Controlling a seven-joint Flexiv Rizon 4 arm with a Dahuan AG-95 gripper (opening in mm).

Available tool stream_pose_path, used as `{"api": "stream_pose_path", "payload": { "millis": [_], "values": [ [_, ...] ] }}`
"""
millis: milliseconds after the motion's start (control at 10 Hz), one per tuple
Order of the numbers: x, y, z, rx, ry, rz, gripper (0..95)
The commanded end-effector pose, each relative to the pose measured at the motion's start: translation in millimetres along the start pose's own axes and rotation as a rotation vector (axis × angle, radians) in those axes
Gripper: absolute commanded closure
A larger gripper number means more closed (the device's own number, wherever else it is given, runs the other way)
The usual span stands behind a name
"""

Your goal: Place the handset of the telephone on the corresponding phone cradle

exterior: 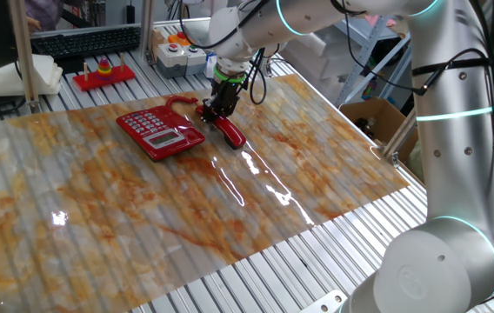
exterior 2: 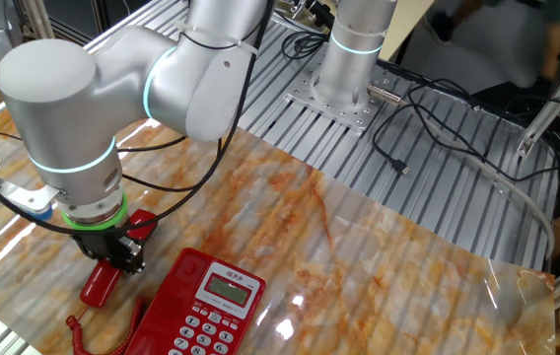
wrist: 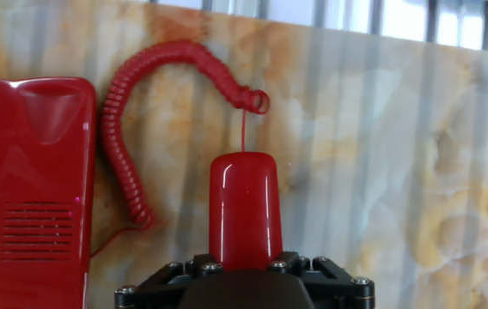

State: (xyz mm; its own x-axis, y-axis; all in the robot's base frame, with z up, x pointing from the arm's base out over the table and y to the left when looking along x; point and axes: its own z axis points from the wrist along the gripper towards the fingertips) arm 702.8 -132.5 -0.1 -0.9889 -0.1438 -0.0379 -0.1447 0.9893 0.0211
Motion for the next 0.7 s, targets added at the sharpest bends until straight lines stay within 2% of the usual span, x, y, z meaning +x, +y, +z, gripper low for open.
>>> {"api": "stream_pose_path", "payload": {
  "millis": [100,700],
  "values": [
    [-2.0,0.8,-2.1,-0.022,0.009,0.027,95.0],
    [-2.5,6.0,-18.6,-0.023,0.011,0.066,95.0]
  ]
}}
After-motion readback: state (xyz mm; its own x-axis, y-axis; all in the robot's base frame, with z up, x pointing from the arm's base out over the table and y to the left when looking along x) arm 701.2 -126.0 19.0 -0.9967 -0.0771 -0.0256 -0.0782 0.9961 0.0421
